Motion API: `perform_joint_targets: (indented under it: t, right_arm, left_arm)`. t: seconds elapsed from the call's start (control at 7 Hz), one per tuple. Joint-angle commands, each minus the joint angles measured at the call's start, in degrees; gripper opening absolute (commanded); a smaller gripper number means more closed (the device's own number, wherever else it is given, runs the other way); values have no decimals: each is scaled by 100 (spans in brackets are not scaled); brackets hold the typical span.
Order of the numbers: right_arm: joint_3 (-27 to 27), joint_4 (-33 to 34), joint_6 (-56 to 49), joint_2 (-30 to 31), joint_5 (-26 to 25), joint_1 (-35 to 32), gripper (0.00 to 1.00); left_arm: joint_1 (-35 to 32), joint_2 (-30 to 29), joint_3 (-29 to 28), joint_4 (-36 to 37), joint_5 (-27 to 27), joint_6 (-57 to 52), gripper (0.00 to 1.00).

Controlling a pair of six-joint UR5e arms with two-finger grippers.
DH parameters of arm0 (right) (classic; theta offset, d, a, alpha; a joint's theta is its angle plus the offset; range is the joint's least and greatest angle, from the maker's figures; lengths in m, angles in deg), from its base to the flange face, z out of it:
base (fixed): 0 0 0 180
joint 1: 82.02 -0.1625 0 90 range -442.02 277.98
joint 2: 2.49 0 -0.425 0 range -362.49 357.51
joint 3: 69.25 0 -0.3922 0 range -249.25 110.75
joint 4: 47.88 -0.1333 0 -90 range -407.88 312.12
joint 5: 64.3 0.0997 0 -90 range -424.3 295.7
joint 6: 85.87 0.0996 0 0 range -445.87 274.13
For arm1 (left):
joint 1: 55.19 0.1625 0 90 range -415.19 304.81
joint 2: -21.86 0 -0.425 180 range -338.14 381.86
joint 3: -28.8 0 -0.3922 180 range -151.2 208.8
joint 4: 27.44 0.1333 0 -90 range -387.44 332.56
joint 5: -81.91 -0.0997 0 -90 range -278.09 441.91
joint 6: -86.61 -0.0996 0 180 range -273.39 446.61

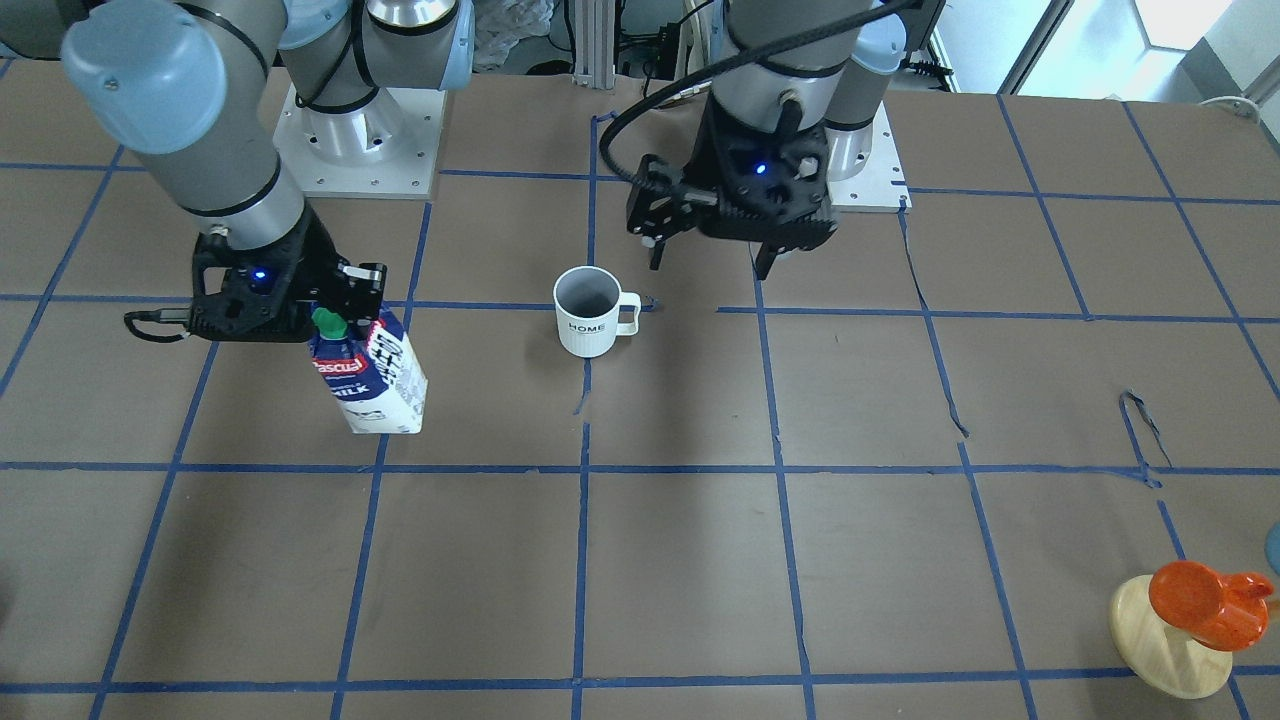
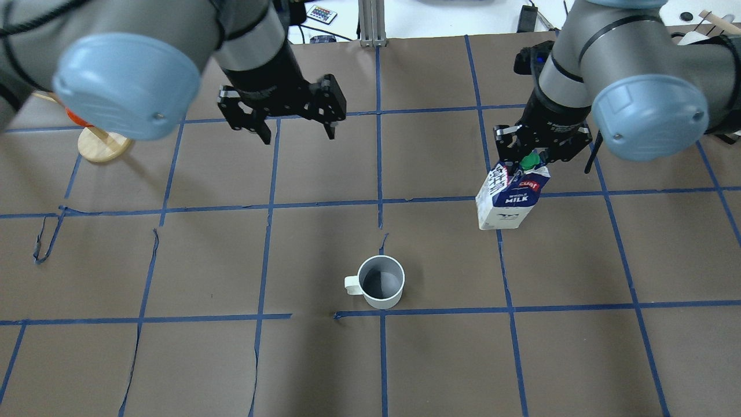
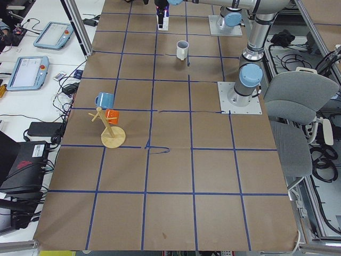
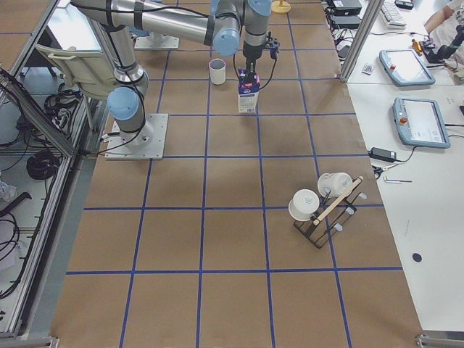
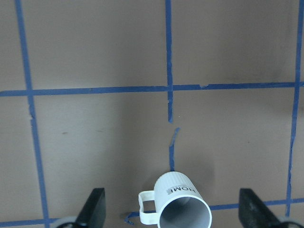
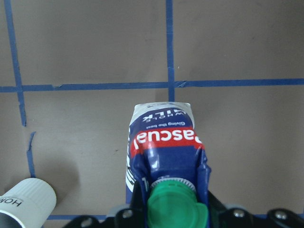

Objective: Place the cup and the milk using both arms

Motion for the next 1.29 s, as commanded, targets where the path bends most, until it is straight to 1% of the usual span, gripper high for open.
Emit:
perform_joint_targets:
  t: [0.0,0.14,0.29,0.57,0.86,1.14]
  right_arm:
    - [-127,55,951,48,131,-794,32]
    - [-232,82,1209,48,132,-989,32]
    - [-346,82,1229,66,132,-1026,32]
    - [-575,91,1474,127,141,-1209,32]
    - [-594,91,1764,127,141,-1429,32]
    - [-602,91,1774,127,141,-1518,33]
  left_arm:
    - [590,430,17,-447,-157,-509,100]
    - [846,500,471,-360,-132,-904,100]
    - [935,684,763,-212,-149,-1030,100]
    - [1146,747,862,18,-115,-1355,100]
    - [1130,756,863,18,-141,-1347,100]
    - [1156,765,837,18,-150,-1356,100]
